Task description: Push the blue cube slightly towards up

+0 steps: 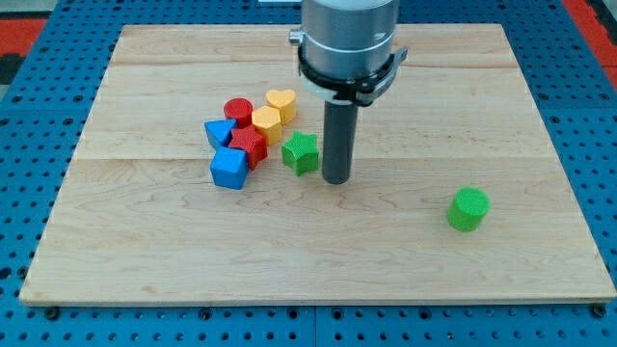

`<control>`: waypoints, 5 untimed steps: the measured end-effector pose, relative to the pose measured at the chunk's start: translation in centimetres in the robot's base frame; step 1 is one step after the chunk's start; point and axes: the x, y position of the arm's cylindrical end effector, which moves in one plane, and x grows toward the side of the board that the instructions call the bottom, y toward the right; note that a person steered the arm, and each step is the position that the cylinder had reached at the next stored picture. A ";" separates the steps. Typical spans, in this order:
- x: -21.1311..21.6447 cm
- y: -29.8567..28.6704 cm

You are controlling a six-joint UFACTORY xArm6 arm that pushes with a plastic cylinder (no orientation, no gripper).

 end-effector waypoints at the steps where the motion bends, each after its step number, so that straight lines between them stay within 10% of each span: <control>1: -2.2 -4.1; 3: 6.6 -6.2; 5: 2.3 -10.2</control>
